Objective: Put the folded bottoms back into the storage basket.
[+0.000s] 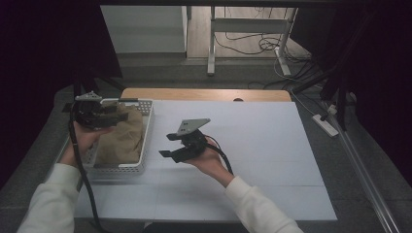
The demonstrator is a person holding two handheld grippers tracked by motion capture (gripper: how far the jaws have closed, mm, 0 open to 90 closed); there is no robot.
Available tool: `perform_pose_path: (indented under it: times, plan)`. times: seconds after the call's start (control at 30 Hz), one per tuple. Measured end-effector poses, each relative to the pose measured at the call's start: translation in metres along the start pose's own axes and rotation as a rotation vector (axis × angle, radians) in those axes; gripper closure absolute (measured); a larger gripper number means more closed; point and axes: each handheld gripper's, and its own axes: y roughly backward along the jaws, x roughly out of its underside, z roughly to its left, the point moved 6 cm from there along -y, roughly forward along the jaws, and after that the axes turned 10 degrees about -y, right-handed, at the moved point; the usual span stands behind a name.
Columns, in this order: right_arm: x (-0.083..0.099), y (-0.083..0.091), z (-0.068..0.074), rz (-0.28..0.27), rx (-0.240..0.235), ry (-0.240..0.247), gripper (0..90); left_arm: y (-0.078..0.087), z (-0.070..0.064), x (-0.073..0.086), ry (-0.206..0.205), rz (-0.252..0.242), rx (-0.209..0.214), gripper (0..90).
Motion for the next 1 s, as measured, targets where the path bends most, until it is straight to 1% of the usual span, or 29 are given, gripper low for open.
perform_pose_path:
  times: [0.17,0.3,0.4,0.47,0.5,0.53,0.63,0.67,0.8,0.9,0.93,0.97,1.0]
  plan:
    - [0.015,0.027,-0.012,0.000,0.030,-0.015,34.9,0.001,-0.027,-0.001,-0.025,-0.014,0.016,31.4]
    - [0.029,0.053,-0.019,-0.016,0.066,-0.026,35.0,-0.001,-0.050,-0.001,-0.048,-0.028,0.035,31.7]
    - [0.039,0.076,-0.023,-0.017,0.092,-0.032,35.2,-0.002,-0.066,-0.002,-0.063,-0.034,0.037,31.0]
    - [0.046,0.093,-0.024,-0.028,0.112,-0.033,35.3,-0.003,-0.078,-0.002,-0.058,-0.043,0.040,31.1]
    - [0.049,0.101,-0.024,-0.032,0.124,-0.034,35.4,-0.004,-0.084,-0.002,-0.056,-0.044,0.049,31.4]
    - [0.053,0.109,-0.025,-0.035,0.137,-0.034,35.3,-0.005,-0.091,-0.002,-0.063,-0.036,0.056,31.1]
    - [0.066,0.134,-0.027,-0.039,0.169,-0.047,35.3,-0.006,-0.107,0.000,-0.076,-0.035,0.062,30.1]
    - [0.071,0.142,-0.028,-0.038,0.177,-0.052,35.3,-0.005,-0.112,0.001,-0.085,-0.030,0.059,29.6]
    - [0.091,0.172,-0.028,-0.043,0.219,-0.063,35.3,-0.003,-0.129,0.008,-0.098,-0.027,0.054,29.0]
    - [0.104,0.193,-0.028,-0.051,0.237,-0.074,35.3,-0.003,-0.141,0.018,-0.110,-0.019,0.064,28.5]
    - [0.109,0.199,-0.028,-0.055,0.242,-0.080,35.3,-0.003,-0.144,0.023,-0.114,-0.017,0.061,28.1]
    - [0.114,0.205,-0.028,-0.059,0.244,-0.087,35.3,-0.003,-0.147,0.027,-0.118,-0.011,0.060,28.2]
    - [0.118,0.209,-0.029,-0.061,0.248,-0.091,35.3,-0.004,-0.149,0.030,-0.128,0.005,0.056,28.0]
